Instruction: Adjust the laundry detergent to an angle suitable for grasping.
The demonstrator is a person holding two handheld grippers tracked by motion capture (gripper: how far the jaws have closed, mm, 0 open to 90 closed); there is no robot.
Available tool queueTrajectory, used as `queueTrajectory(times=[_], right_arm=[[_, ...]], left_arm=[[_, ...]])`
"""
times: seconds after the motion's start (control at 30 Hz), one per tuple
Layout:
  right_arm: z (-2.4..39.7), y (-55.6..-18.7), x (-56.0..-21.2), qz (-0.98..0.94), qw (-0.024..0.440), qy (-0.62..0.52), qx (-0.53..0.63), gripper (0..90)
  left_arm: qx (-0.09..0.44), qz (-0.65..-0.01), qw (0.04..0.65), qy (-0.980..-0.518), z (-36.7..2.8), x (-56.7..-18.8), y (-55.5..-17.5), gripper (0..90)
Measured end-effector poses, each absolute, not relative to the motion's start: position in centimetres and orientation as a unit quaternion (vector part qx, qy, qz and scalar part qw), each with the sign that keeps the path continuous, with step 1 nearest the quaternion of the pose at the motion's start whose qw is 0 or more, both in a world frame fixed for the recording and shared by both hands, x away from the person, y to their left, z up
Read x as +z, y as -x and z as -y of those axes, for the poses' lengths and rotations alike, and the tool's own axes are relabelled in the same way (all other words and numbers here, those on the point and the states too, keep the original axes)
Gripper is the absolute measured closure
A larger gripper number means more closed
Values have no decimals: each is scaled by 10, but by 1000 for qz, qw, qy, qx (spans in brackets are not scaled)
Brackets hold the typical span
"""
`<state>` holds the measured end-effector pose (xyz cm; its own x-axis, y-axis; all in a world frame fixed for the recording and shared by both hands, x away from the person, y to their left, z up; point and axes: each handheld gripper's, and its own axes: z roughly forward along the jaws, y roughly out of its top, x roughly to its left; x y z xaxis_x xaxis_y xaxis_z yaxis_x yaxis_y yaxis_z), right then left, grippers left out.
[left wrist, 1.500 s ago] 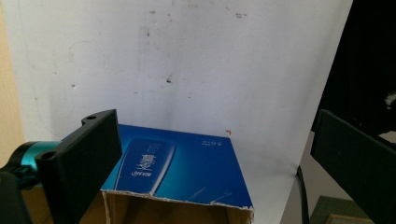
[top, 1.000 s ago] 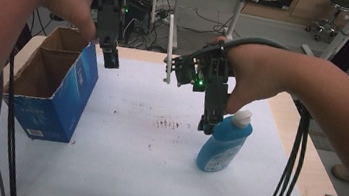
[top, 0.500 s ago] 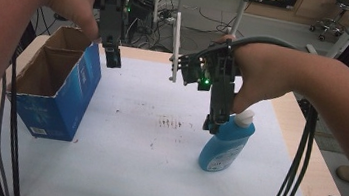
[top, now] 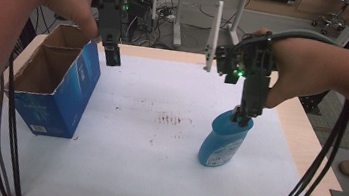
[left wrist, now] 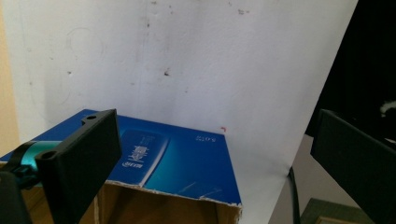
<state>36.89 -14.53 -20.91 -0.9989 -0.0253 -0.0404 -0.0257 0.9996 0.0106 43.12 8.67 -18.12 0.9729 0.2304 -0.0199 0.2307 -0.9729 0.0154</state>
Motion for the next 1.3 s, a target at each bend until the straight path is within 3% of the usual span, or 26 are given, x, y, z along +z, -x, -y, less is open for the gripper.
queueTrajectory(times=[0.63, 0.93, 1.3], right_arm=[[234, -362, -215, -998, 36, -59, 6, 16], [254, -354, -224, -997, 33, -73, 11, 16], [263, -350, -232, -997, 34, -72, 11, 16]], left_arm=[[-37, -125, 109, -986, -74, -194, -393, 18], [-49, -121, 145, -981, -54, -206, -369, 18], [-50, -165, 184, -968, -32, -224, -363, 18]])
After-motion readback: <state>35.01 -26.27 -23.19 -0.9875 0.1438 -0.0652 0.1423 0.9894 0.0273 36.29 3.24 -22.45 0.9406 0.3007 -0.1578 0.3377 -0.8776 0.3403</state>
